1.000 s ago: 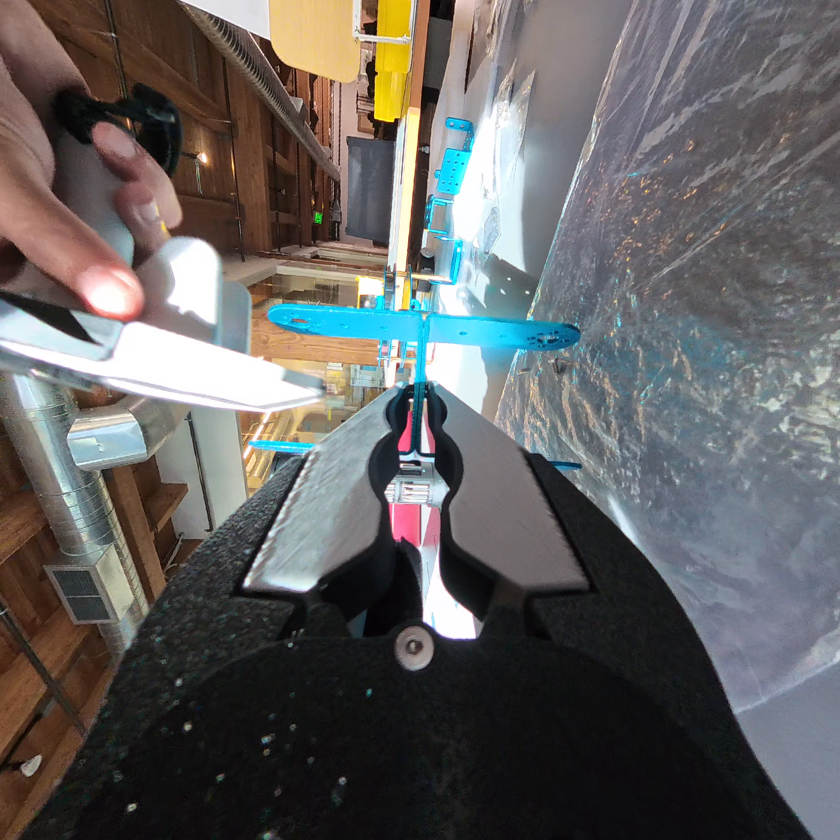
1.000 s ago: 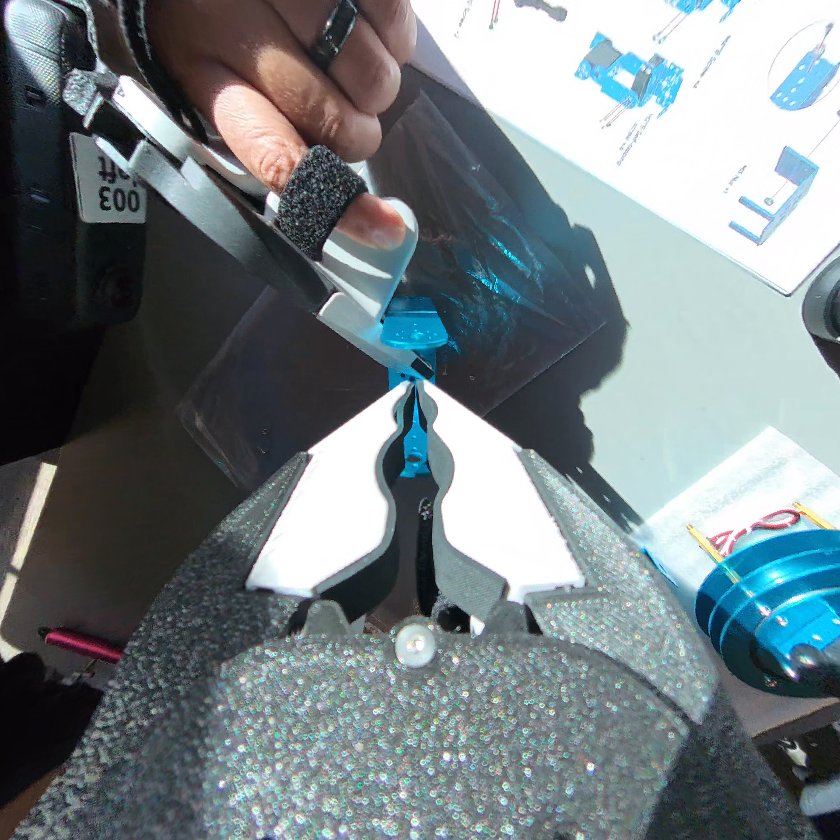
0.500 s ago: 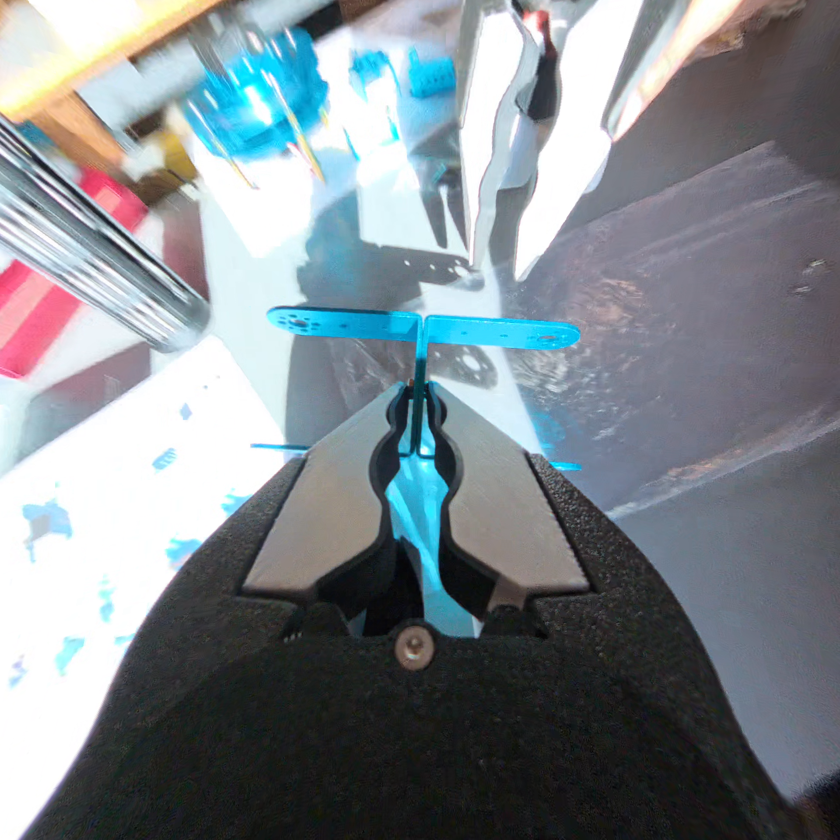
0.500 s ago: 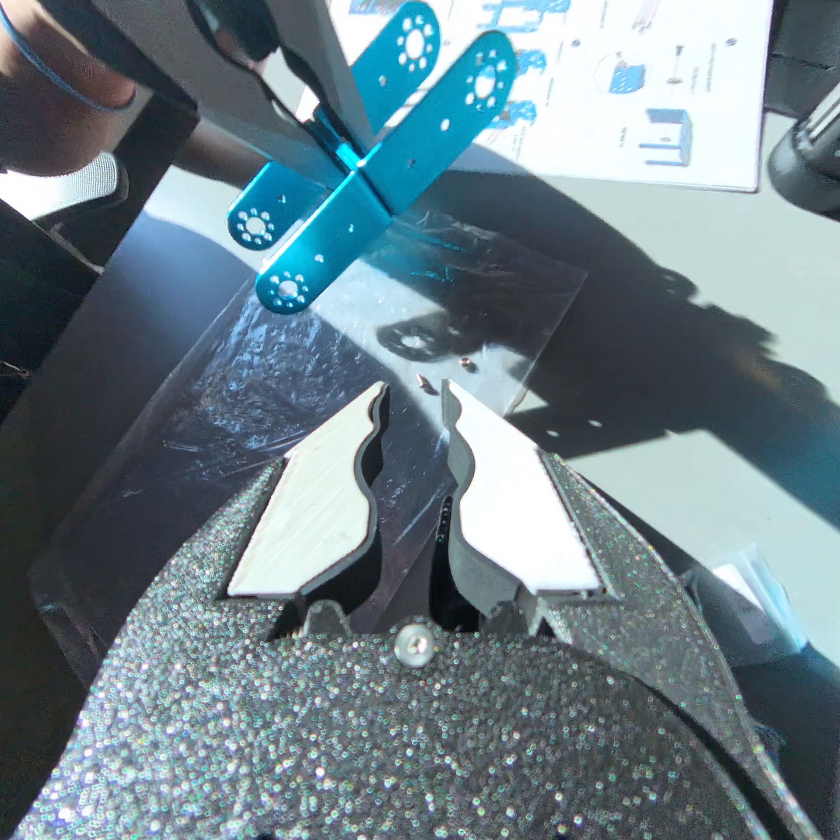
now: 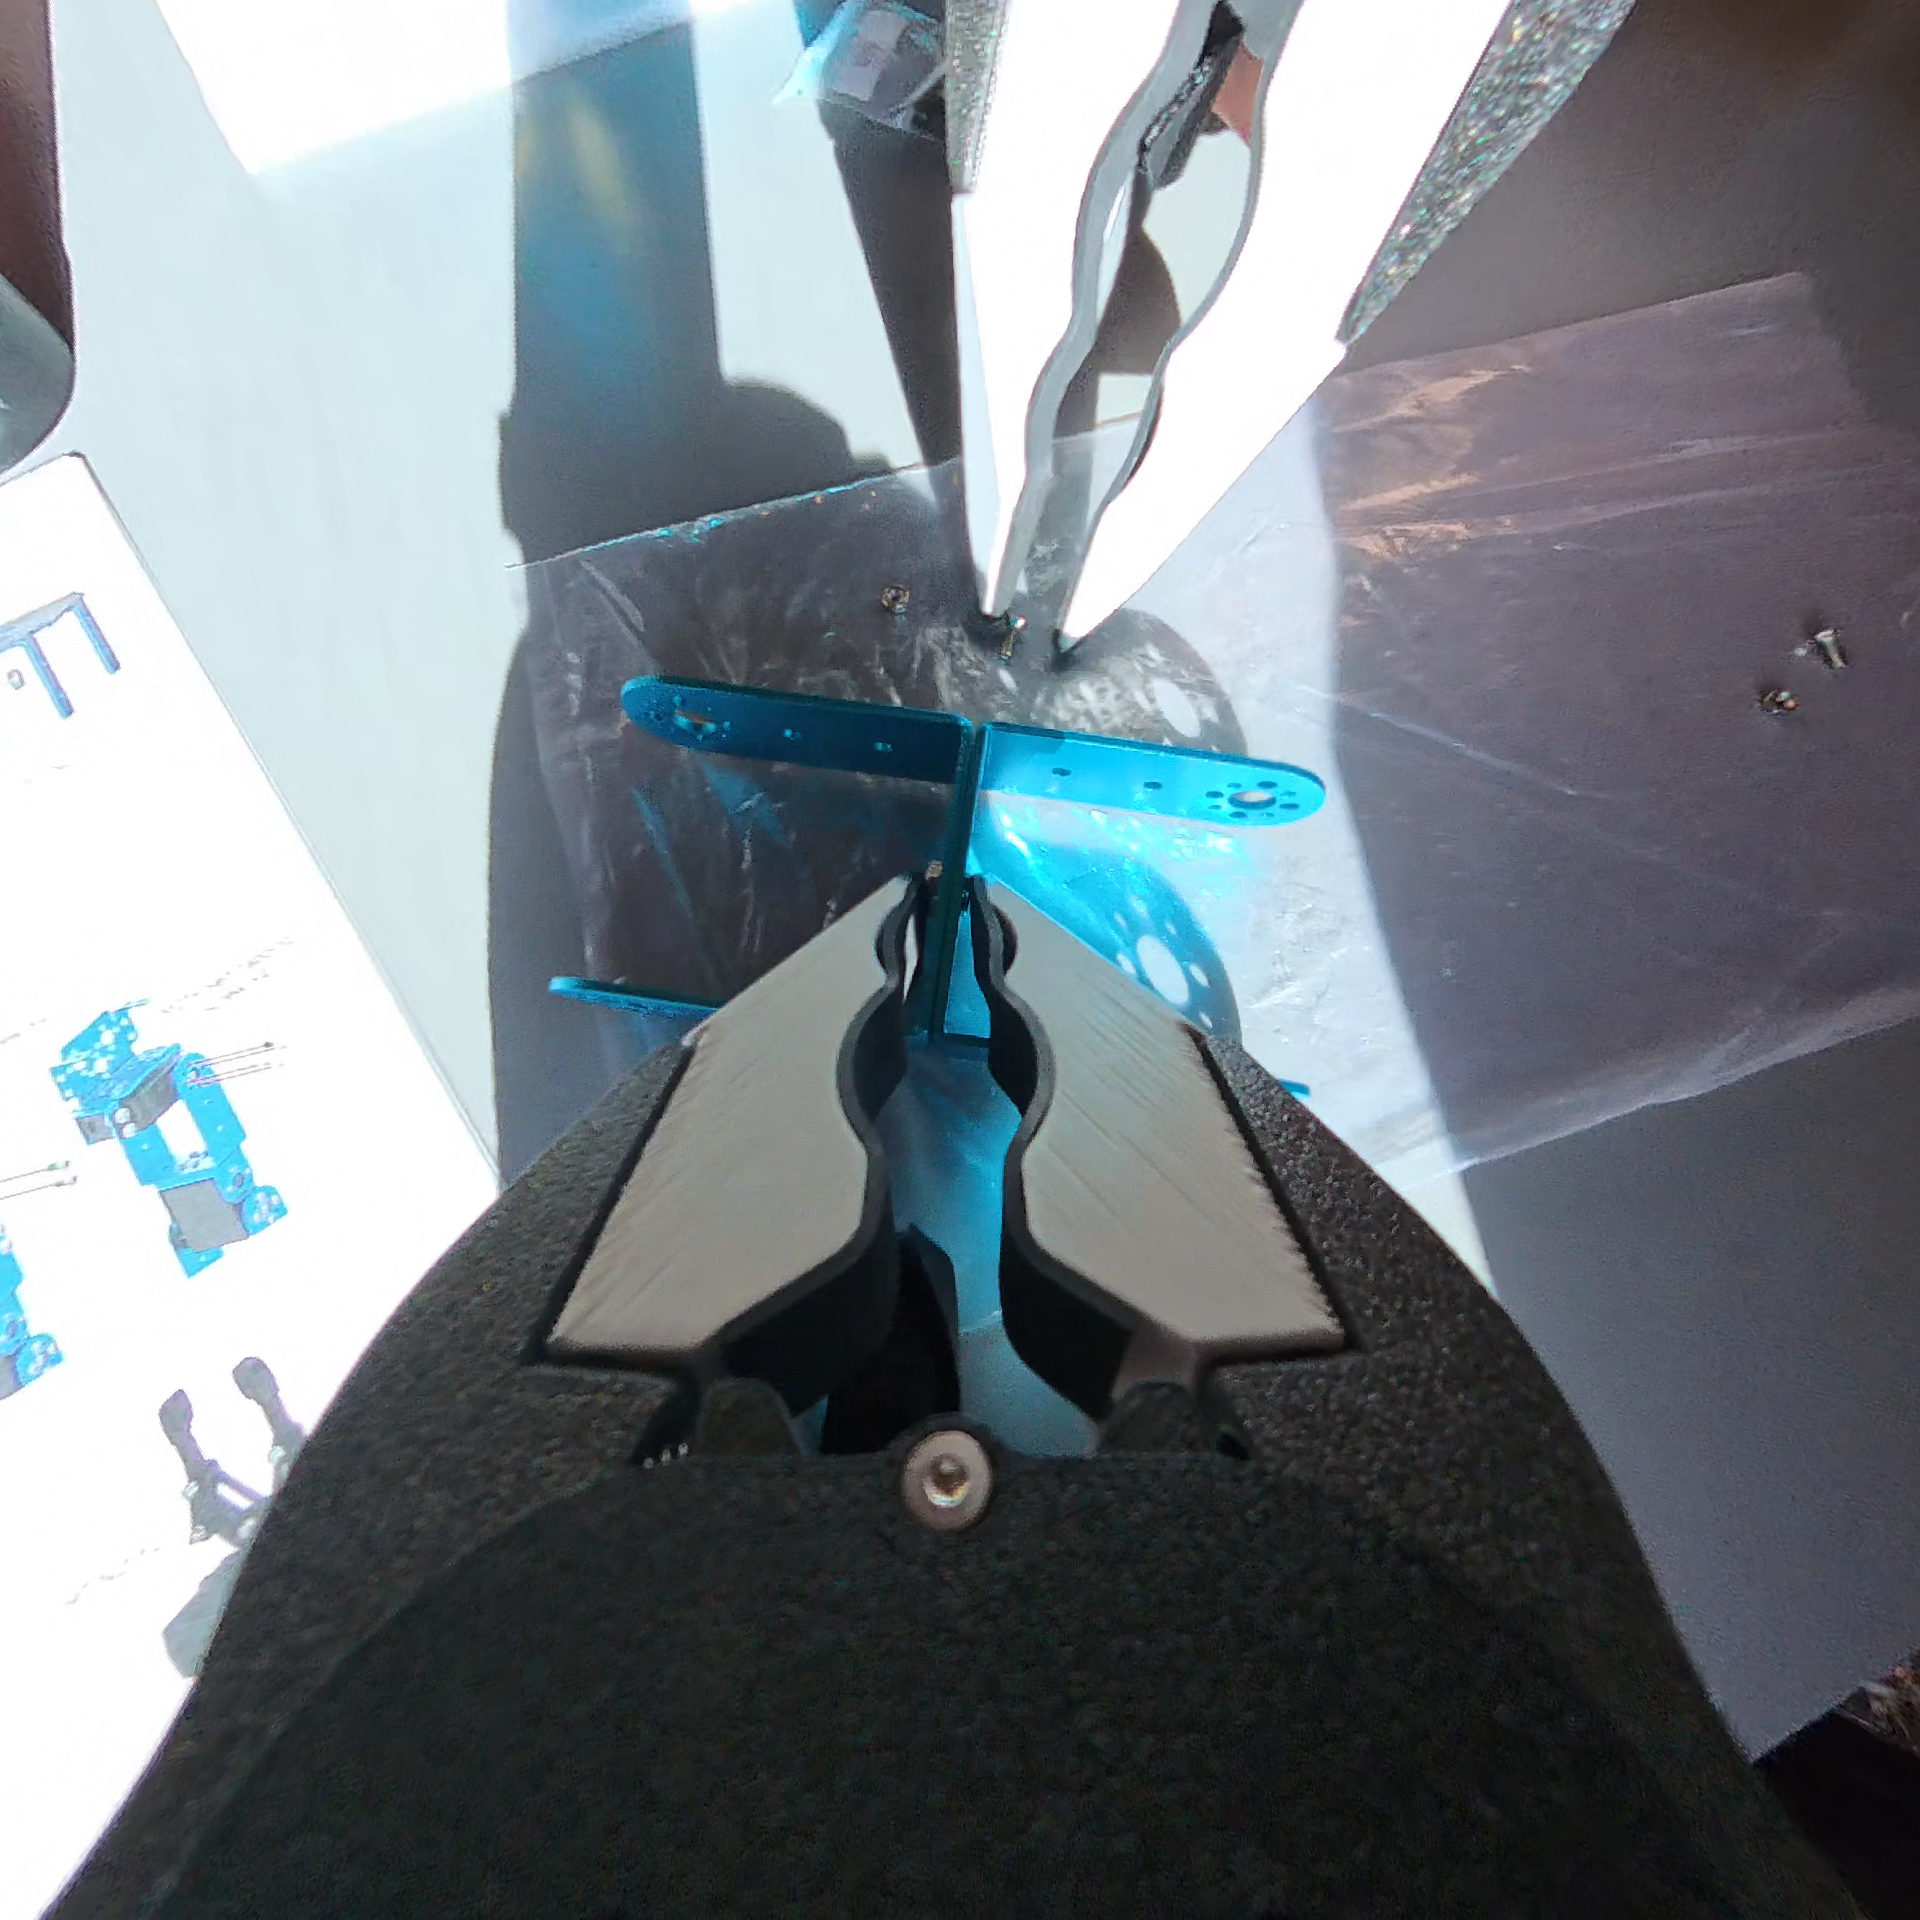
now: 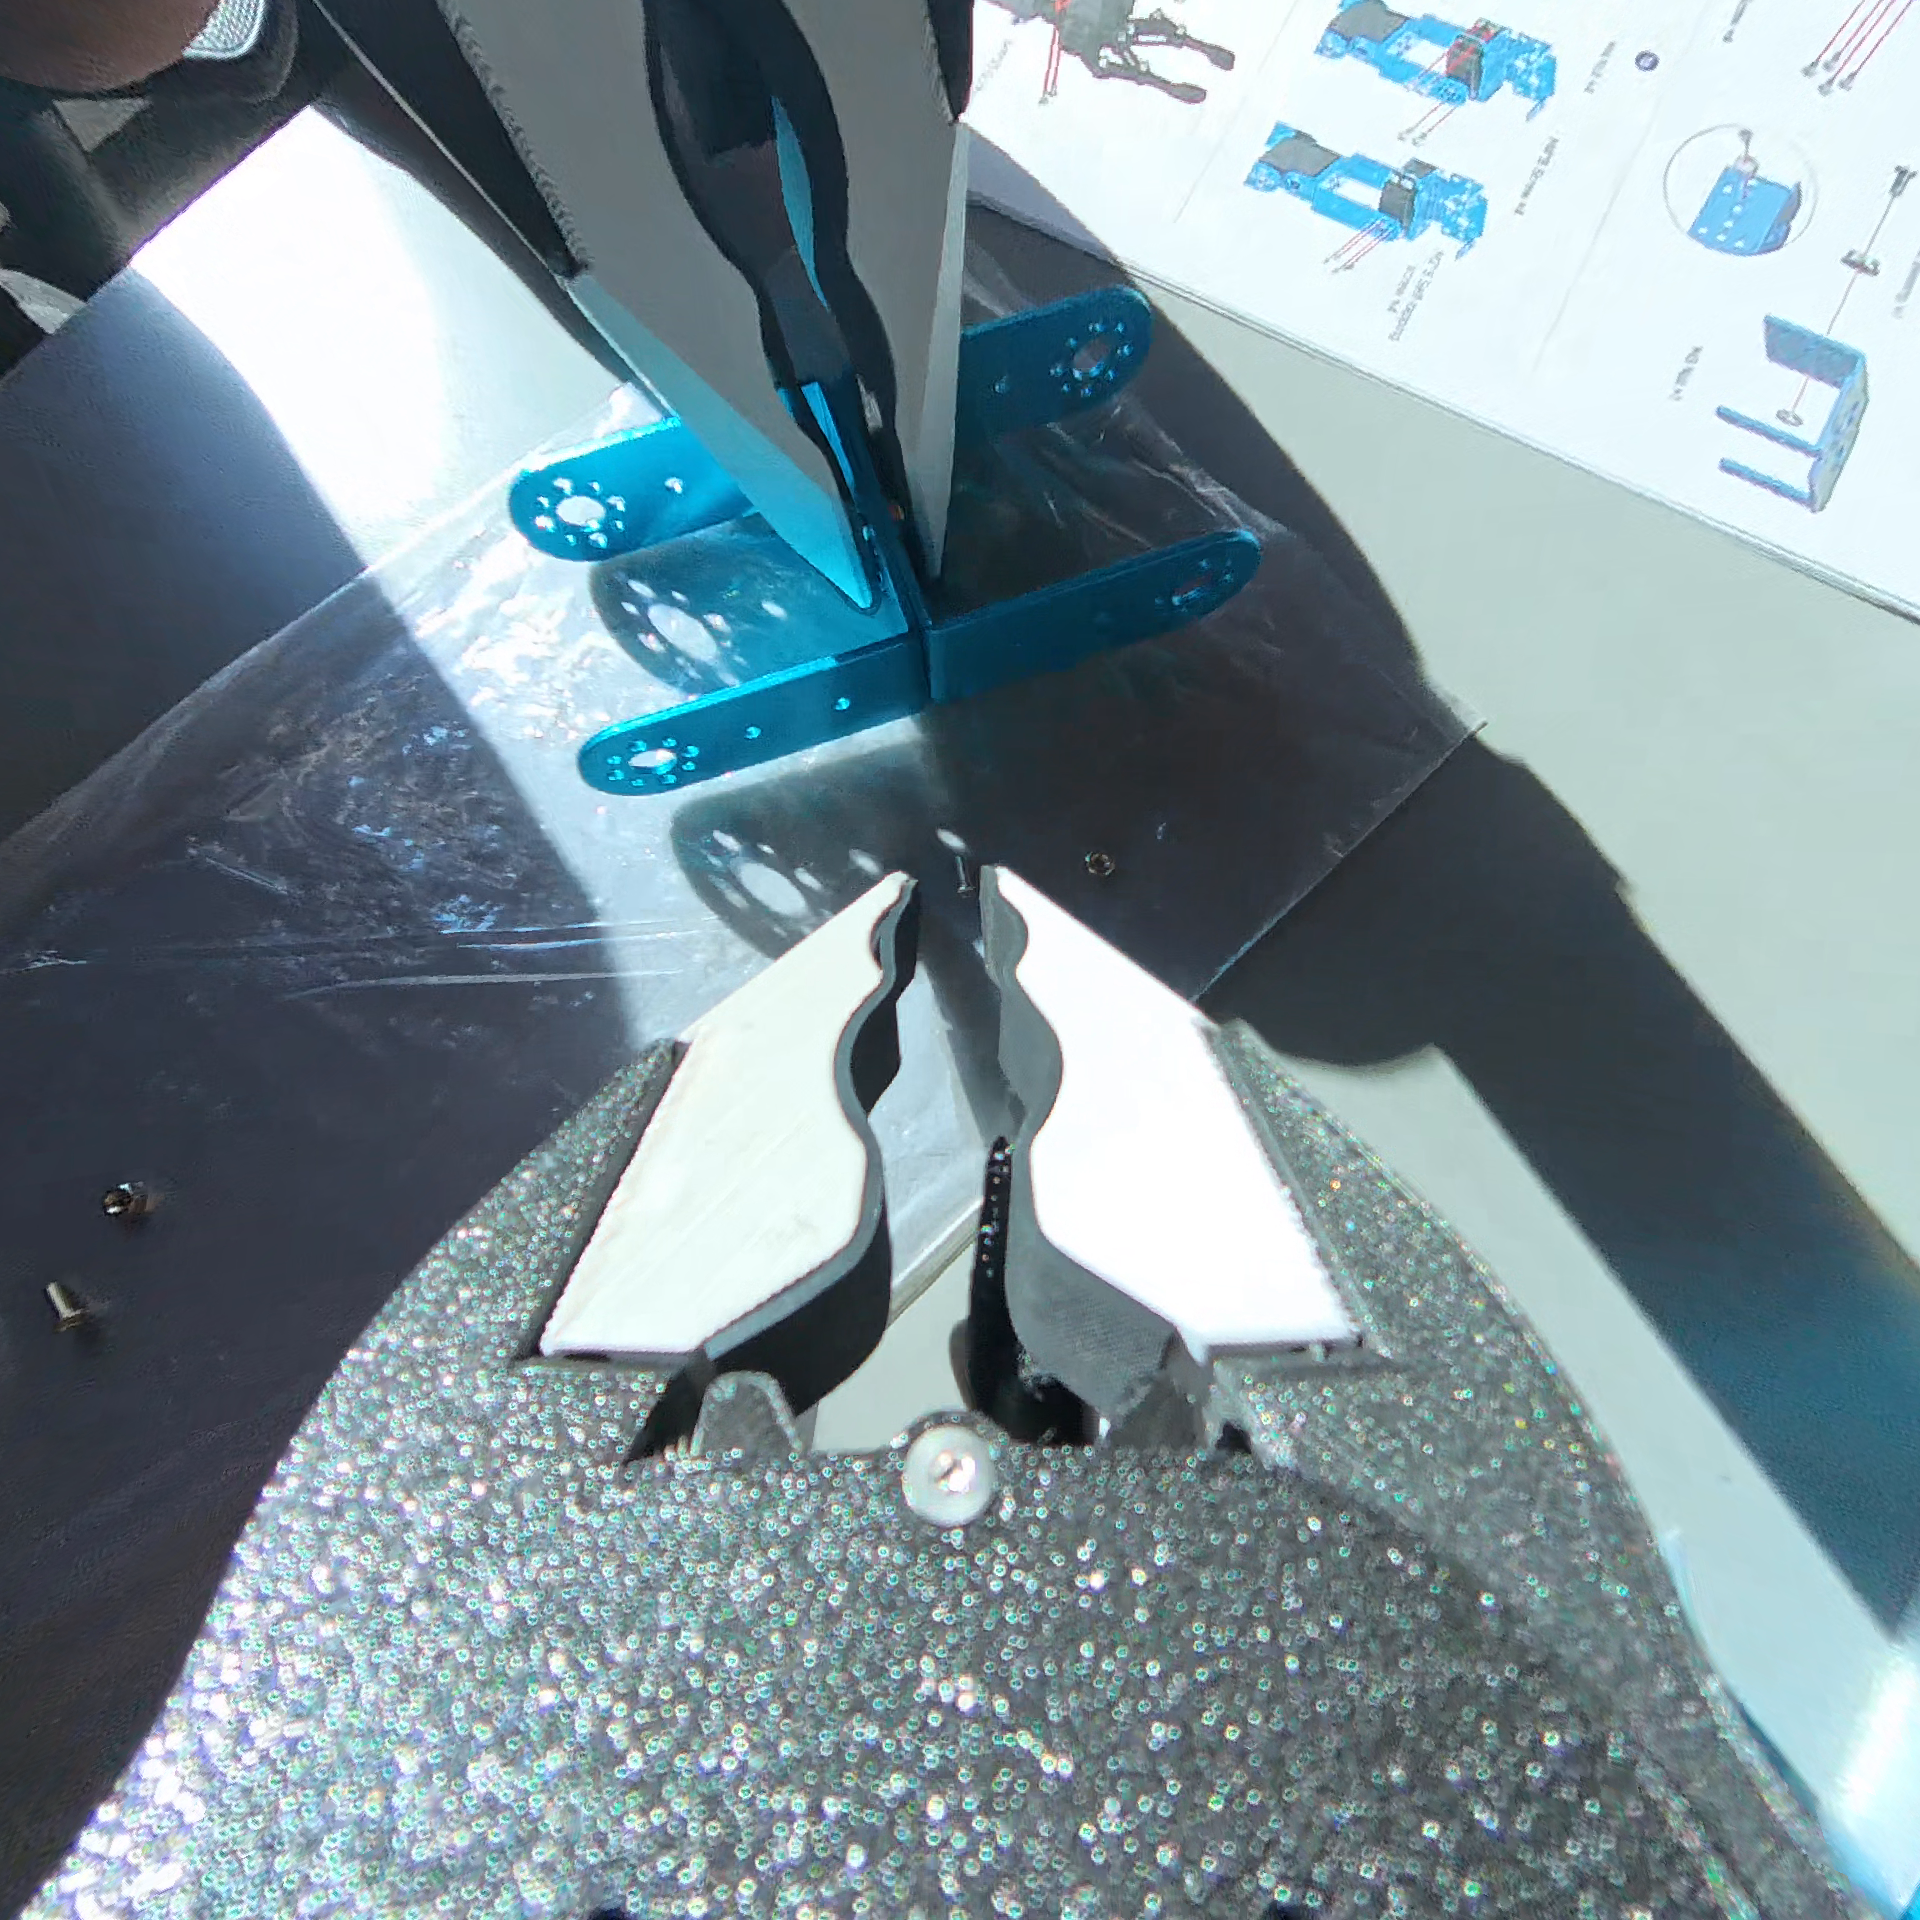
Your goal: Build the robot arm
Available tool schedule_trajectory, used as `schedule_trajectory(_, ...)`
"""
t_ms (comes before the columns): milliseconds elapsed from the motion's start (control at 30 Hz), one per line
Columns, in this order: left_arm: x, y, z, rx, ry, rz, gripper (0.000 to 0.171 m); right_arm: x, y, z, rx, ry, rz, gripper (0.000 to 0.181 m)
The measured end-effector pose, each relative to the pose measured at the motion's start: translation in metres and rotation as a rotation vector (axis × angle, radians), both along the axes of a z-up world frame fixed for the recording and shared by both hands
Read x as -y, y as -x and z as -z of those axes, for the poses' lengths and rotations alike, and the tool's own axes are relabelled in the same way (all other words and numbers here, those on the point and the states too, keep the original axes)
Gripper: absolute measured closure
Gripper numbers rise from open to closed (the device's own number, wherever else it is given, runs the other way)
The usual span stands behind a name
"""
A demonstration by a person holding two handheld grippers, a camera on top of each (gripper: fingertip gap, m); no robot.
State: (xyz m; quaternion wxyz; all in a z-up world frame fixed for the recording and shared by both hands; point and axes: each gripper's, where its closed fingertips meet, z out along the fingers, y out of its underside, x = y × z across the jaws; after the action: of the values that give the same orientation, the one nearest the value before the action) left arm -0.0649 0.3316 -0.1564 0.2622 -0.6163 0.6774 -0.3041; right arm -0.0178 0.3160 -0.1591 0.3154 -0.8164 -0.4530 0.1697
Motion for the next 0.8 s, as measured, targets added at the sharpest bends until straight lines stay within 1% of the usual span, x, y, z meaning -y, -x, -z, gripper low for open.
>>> schedule_trajectory(33,0.002,0.0,0.001,-0.008,0.01,0.008,0.163,-0.001,0.001,0.001,0.007,-0.001,-0.011,0.17)
schedule_trajectory(67,0.004,0.0,0.0,-0.01,0.019,0.016,0.159,-0.002,0.0,0.001,0.002,0.001,-0.005,0.171)
schedule_trajectory(133,0.006,0.002,-0.003,-0.003,0.034,0.024,0.141,0.001,0.002,0.002,-0.028,0.045,-0.023,0.178)
schedule_trajectory(200,0.003,0.008,-0.007,0.006,0.021,0.025,0.141,0.002,0.003,0.002,-0.043,0.068,-0.028,0.181)
schedule_trajectory(333,-0.004,0.019,-0.013,0.036,-0.025,0.061,0.151,0.003,0.003,0.001,-0.004,0.037,-0.032,0.181)
schedule_trajectory(433,0.0,0.02,-0.012,0.021,-0.038,0.112,0.157,0.003,0.004,-0.001,-0.01,0.031,-0.021,0.181)
schedule_trajectory(567,0.003,0.016,-0.008,0.0,-0.098,0.146,0.161,0.005,0.002,-0.006,-0.006,0.009,-0.009,0.181)
schedule_trajectory(633,0.0,0.014,-0.007,-0.01,-0.126,0.143,0.168,0.008,0.004,-0.015,-0.023,-0.015,-0.013,0.181)
schedule_trajectory(667,0.0,0.014,-0.007,-0.01,-0.124,0.153,0.168,0.01,0.01,-0.024,-0.054,-0.033,-0.022,0.181)
schedule_trajectory(700,0.001,0.014,-0.007,-0.009,-0.108,0.162,0.168,0.011,0.015,-0.031,-0.072,-0.052,-0.031,0.181)
schedule_trajectory(800,0.0,0.012,-0.007,-0.007,-0.046,0.176,0.169,0.012,0.034,-0.047,-0.055,-0.121,-0.068,0.181)
